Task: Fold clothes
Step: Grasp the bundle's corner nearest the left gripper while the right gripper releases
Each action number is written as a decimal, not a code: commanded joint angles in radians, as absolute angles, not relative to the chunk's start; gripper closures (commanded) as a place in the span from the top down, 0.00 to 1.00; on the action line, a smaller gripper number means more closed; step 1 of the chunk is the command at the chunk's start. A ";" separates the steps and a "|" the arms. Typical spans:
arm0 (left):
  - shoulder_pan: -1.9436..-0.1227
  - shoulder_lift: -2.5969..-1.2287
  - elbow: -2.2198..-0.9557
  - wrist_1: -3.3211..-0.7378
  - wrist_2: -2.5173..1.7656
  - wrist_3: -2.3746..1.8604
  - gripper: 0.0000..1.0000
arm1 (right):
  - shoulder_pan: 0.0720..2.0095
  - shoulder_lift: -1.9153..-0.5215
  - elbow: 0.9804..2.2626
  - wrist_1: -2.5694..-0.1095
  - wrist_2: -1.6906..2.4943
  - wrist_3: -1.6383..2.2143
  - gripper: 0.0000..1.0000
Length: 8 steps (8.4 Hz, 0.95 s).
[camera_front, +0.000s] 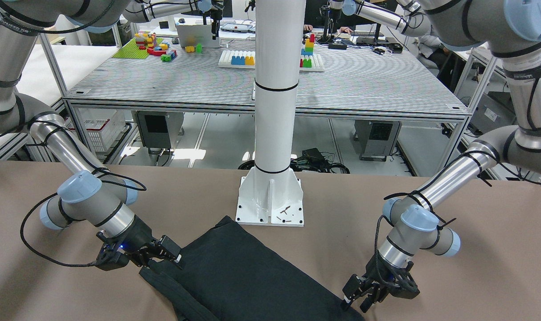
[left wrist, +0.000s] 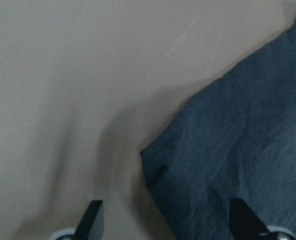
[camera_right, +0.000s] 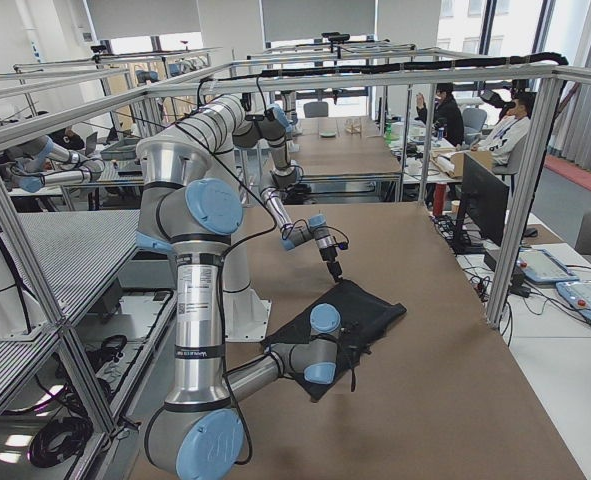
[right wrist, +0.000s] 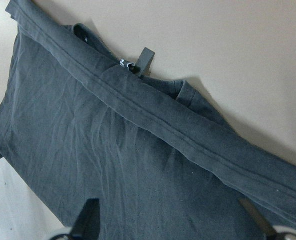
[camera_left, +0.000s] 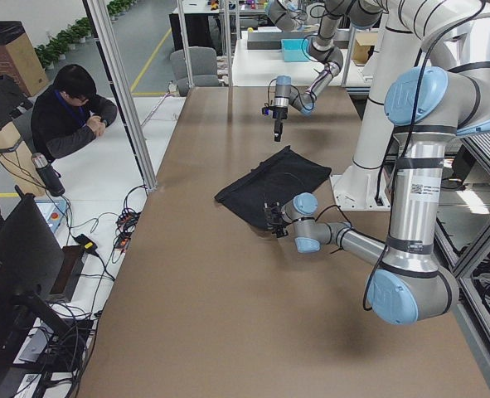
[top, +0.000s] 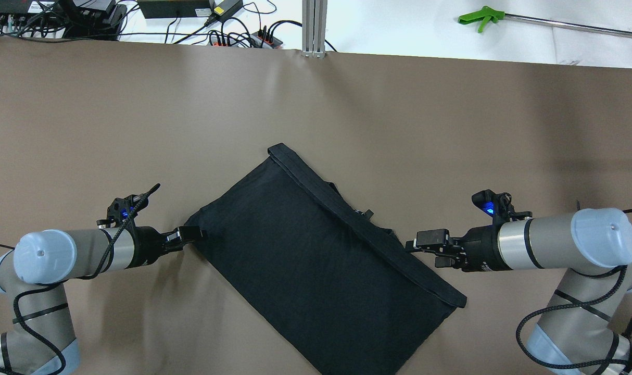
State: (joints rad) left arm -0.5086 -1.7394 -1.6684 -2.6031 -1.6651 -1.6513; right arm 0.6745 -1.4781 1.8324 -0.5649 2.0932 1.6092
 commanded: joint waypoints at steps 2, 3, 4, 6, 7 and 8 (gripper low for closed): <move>-0.508 -1.784 -1.655 -2.599 -1.664 -1.648 0.75 | 0.686 -1.482 1.827 -0.565 2.091 1.609 0.94; -0.509 -1.784 -1.654 -2.599 -1.664 -1.647 0.58 | 0.684 -1.480 1.825 -0.565 2.091 1.609 0.94; -0.514 -1.784 -1.655 -2.599 -1.664 -1.647 0.31 | 0.684 -1.480 1.825 -0.565 2.089 1.609 0.94; -0.531 -1.782 -1.655 -2.597 -1.655 -1.640 0.00 | 0.684 -1.480 1.825 -0.565 2.089 1.609 0.94; -0.546 -1.786 -1.655 -2.594 -1.663 -1.611 0.00 | 0.684 -1.480 1.825 -0.565 2.089 1.609 0.94; -0.551 -1.799 -1.651 -2.591 -1.655 -1.573 0.00 | 0.686 -1.479 1.825 -0.565 2.089 1.609 0.94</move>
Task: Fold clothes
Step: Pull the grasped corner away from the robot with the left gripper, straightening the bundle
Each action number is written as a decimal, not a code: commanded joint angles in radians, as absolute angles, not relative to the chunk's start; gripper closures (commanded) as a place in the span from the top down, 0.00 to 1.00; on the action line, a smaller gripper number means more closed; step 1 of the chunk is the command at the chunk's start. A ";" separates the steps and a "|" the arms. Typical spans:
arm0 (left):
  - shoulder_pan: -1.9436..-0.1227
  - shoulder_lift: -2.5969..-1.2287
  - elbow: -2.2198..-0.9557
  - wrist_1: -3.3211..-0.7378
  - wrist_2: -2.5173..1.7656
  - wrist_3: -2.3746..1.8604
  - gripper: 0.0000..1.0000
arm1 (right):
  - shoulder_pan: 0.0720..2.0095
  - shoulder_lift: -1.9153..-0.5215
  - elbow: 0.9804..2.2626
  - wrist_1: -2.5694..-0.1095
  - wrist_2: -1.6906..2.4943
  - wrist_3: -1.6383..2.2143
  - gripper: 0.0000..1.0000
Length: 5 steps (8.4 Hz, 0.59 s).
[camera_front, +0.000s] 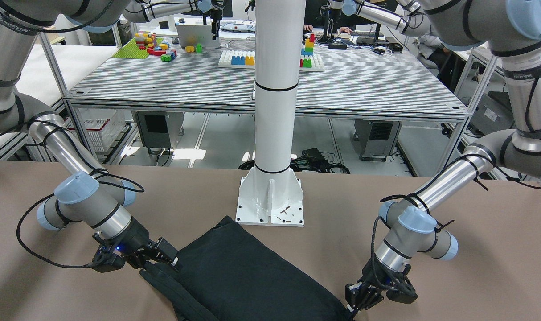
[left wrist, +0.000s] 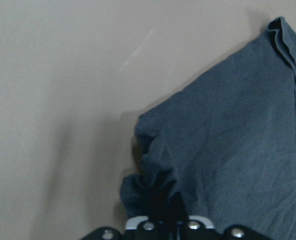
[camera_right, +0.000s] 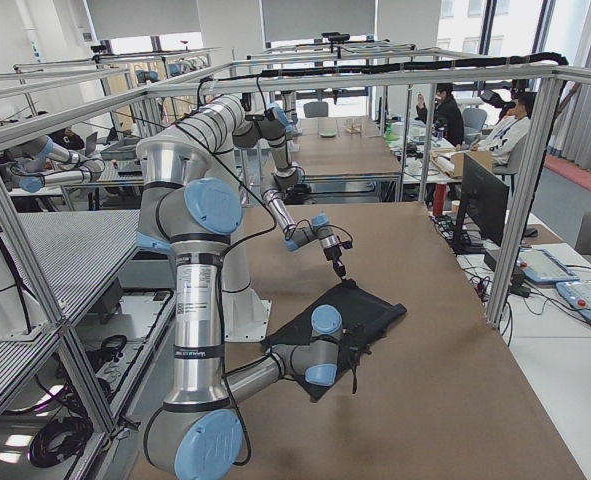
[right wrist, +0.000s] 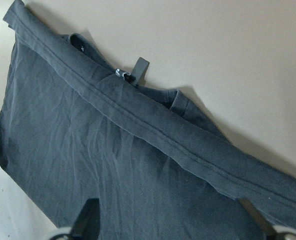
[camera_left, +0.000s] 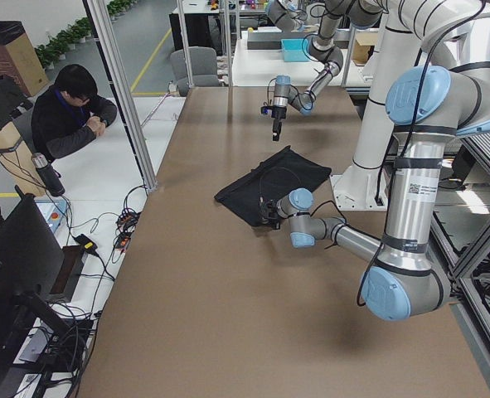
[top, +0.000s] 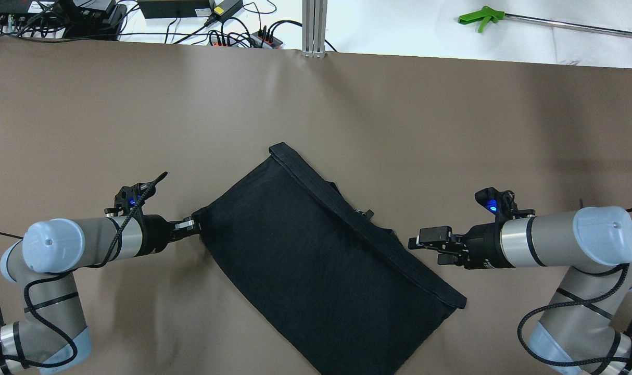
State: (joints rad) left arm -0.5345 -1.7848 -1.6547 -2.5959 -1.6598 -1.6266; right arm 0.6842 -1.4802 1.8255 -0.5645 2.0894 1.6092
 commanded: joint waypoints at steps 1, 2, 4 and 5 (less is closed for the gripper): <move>-0.572 -1.834 -1.616 -2.591 -1.655 -1.547 0.00 | 0.686 -1.480 1.825 -0.563 2.088 1.609 0.94; -0.595 -1.920 -1.536 -2.591 -1.654 -1.543 0.00 | 0.686 -1.479 1.825 -0.563 2.086 1.609 0.94; -0.661 -2.085 -1.363 -2.589 -1.654 -1.542 0.00 | 0.689 -1.480 1.829 -0.561 2.086 1.609 0.94; -0.704 -2.176 -1.273 -2.586 -1.657 -1.542 0.00 | 0.689 -1.480 1.830 -0.561 2.086 1.609 0.94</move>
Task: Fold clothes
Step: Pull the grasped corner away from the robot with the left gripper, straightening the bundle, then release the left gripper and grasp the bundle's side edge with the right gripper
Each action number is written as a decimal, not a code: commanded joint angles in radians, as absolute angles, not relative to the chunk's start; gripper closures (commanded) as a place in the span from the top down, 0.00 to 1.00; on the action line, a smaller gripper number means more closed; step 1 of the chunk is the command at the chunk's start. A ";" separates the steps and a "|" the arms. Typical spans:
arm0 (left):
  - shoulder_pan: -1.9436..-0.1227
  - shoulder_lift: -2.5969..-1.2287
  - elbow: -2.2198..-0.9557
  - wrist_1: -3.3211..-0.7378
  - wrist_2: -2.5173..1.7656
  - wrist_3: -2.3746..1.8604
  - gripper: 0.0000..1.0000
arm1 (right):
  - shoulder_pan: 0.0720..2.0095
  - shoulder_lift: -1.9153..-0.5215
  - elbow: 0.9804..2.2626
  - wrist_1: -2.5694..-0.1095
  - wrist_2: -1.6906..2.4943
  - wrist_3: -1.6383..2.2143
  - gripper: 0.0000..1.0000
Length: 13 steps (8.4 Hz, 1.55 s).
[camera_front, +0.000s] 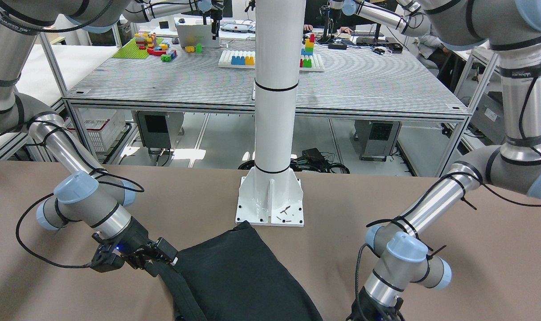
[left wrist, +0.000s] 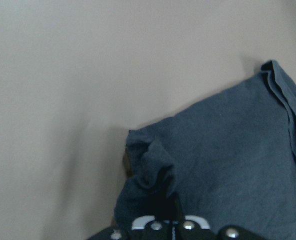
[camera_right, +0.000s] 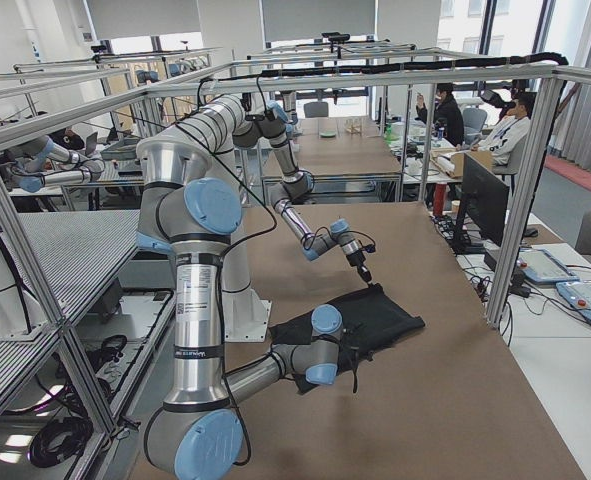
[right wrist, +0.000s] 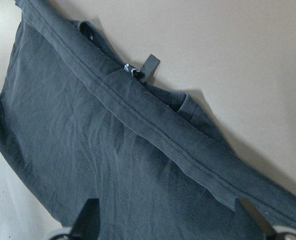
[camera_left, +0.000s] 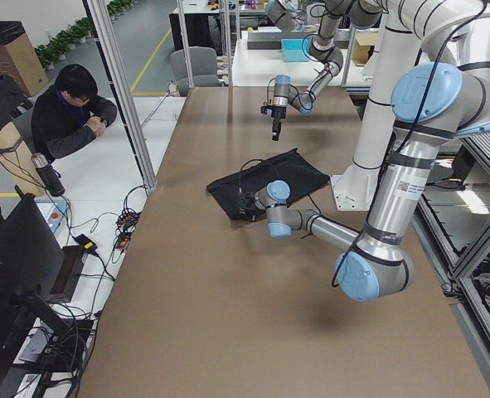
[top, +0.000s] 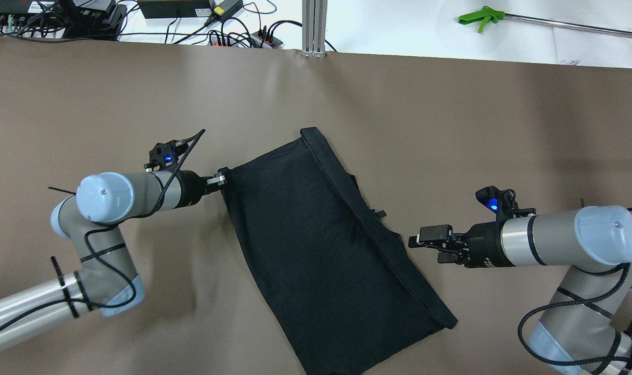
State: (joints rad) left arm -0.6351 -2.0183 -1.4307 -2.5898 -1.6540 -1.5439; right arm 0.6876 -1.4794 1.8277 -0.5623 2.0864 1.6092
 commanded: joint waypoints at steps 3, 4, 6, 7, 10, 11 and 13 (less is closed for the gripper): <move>-0.784 -2.397 -1.106 -2.495 -1.663 -1.520 0.00 | 0.689 -1.480 1.829 -0.563 2.083 1.609 0.94; -0.796 -2.429 -1.060 -2.475 -1.655 -1.499 0.00 | 0.687 -1.479 1.829 -0.563 2.071 1.606 0.94; -0.790 -2.440 -1.040 -2.473 -1.580 -1.509 0.94 | 0.680 -1.468 1.825 -0.564 2.021 1.614 0.94; -0.802 -2.447 -1.045 -2.473 -1.565 -1.509 0.95 | 0.658 -1.467 1.825 -0.566 1.956 1.615 0.94; -0.859 -2.427 -1.101 -2.467 -1.666 -1.506 0.95 | 0.626 -1.390 1.816 -0.699 1.907 1.618 0.94; -0.858 -2.401 -1.129 -2.467 -1.670 -1.506 0.95 | 0.615 -1.350 1.818 -0.778 1.899 1.620 0.94; -0.859 -2.376 -1.161 -2.467 -1.674 -1.506 0.95 | 0.530 -1.327 1.813 -0.850 1.792 1.615 0.94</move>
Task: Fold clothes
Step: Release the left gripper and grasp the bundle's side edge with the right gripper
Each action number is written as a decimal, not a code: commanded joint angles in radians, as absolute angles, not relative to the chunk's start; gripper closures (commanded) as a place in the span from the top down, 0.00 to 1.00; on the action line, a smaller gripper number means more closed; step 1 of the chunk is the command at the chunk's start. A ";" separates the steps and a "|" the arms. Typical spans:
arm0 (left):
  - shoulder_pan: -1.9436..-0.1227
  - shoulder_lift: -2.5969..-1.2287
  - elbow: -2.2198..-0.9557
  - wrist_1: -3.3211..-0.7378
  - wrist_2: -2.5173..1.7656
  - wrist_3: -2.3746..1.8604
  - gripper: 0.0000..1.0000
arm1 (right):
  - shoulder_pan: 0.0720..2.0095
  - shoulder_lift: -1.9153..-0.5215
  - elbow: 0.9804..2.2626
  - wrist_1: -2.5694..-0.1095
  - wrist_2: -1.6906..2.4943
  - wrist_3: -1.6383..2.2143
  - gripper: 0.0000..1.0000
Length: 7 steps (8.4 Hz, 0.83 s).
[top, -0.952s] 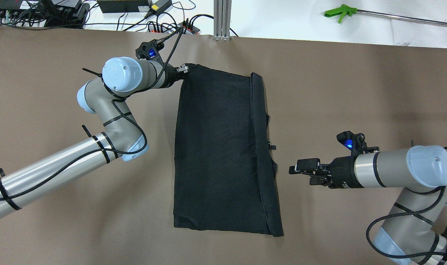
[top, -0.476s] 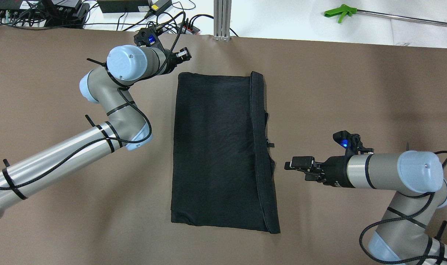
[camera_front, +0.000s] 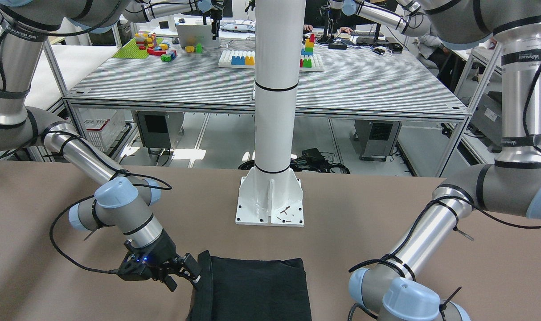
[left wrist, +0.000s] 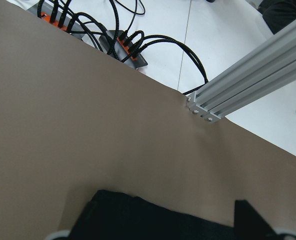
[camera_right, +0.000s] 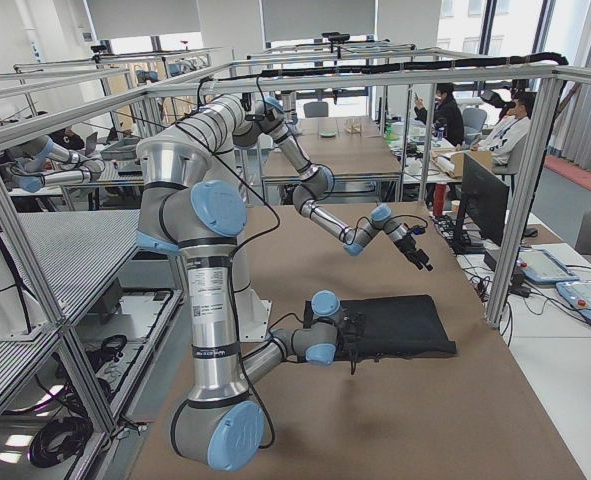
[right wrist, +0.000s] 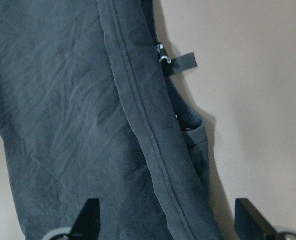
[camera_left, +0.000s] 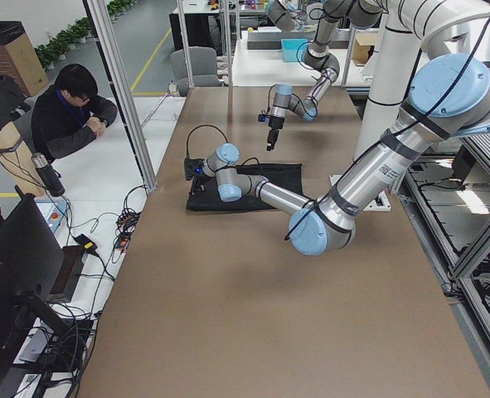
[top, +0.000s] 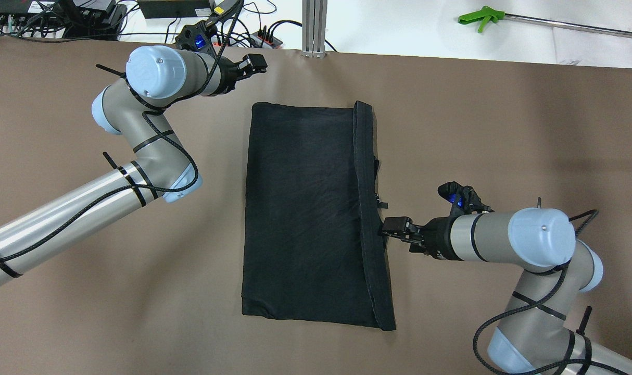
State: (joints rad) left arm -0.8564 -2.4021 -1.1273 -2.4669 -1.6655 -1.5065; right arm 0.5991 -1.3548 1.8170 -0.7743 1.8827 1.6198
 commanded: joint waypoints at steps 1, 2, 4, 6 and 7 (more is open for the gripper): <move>-0.859 -2.375 -1.164 -2.467 -1.687 -1.506 0.95 | 0.481 -1.327 1.801 -0.860 1.737 1.611 0.94; -0.859 -2.370 -1.166 -2.468 -1.690 -1.506 0.95 | 0.453 -1.325 1.795 -0.874 1.702 1.611 0.94; -0.861 -2.367 -1.178 -2.468 -1.692 -1.506 0.95 | 0.414 -1.324 1.789 -0.903 1.697 1.618 0.94; -0.879 -2.350 -1.180 -2.470 -1.721 -1.505 0.95 | 0.405 -1.310 1.758 -0.904 1.689 1.621 0.94; -0.887 -2.344 -1.187 -2.470 -1.738 -1.505 0.95 | 0.405 -1.290 1.735 -0.904 1.689 1.621 0.94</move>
